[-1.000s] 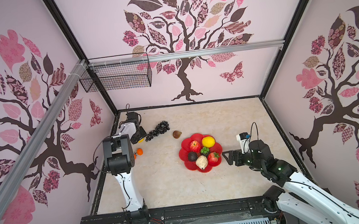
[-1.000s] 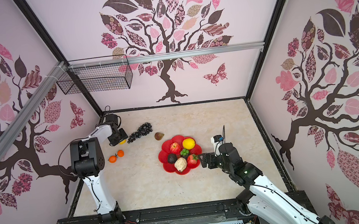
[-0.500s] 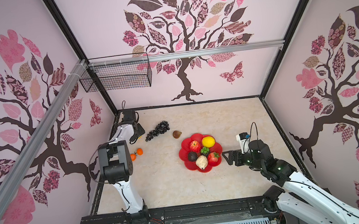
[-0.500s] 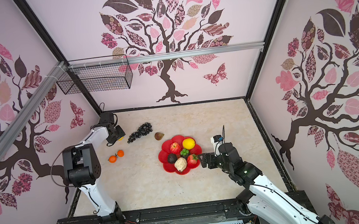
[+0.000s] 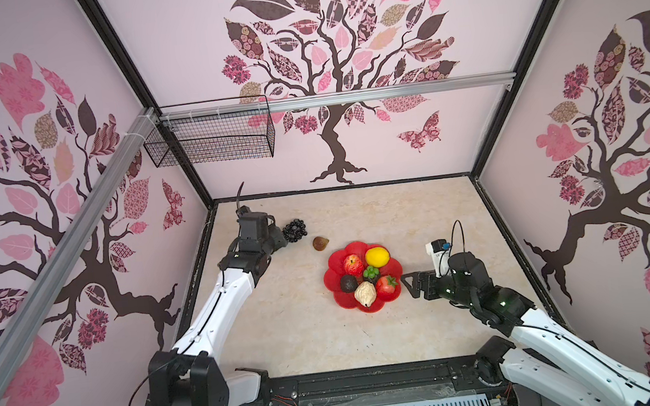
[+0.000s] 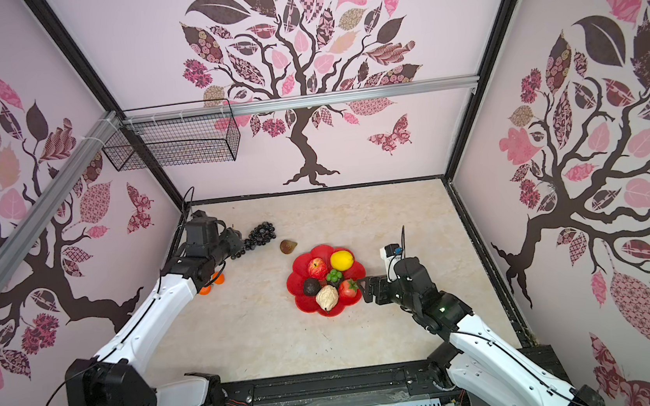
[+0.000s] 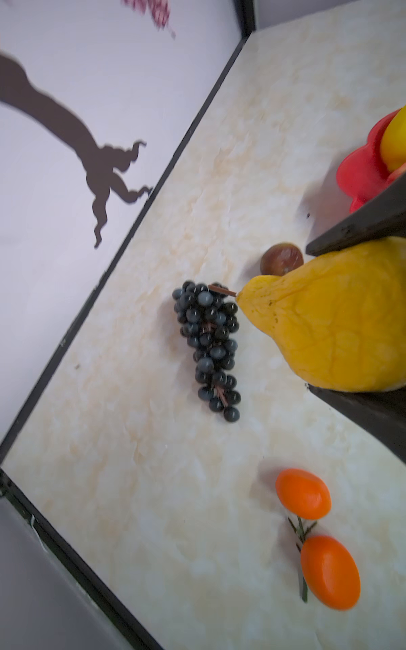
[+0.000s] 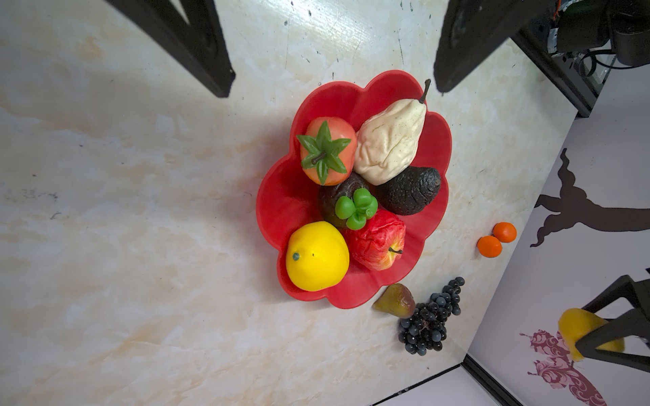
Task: Arrange fruit in a fruit bowl
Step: Pick up the fruit from the top-left of the table.
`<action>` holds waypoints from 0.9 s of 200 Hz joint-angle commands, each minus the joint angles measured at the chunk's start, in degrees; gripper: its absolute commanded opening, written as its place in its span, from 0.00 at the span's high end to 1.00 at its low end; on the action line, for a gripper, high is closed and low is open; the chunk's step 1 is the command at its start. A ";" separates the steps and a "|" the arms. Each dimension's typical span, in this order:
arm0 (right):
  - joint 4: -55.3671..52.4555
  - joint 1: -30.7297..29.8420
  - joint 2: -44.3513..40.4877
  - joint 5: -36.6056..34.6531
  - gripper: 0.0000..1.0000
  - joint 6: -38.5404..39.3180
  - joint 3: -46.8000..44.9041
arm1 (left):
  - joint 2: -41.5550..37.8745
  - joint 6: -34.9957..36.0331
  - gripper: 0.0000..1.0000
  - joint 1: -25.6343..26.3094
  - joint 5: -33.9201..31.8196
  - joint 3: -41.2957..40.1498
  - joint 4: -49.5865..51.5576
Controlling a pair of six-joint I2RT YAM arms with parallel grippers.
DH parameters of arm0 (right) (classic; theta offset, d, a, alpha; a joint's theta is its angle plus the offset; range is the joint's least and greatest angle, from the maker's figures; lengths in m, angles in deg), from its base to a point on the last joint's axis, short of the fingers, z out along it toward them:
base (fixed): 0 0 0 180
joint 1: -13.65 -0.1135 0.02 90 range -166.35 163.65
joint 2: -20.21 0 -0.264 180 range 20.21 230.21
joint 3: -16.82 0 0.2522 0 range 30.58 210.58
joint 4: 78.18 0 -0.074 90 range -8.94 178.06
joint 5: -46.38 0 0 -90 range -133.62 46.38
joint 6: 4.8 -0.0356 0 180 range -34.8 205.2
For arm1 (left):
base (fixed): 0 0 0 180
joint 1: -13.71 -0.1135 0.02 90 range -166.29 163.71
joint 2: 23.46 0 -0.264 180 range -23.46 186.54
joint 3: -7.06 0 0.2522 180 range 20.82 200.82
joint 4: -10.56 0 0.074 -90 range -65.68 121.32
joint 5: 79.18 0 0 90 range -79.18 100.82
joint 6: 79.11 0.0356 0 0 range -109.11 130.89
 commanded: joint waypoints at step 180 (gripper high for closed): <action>6.18 -5.85 4.16 14.99 0.19 -8.55 7.90 | -9.04 22.43 0.57 31.53 25.17 -28.78 -34.74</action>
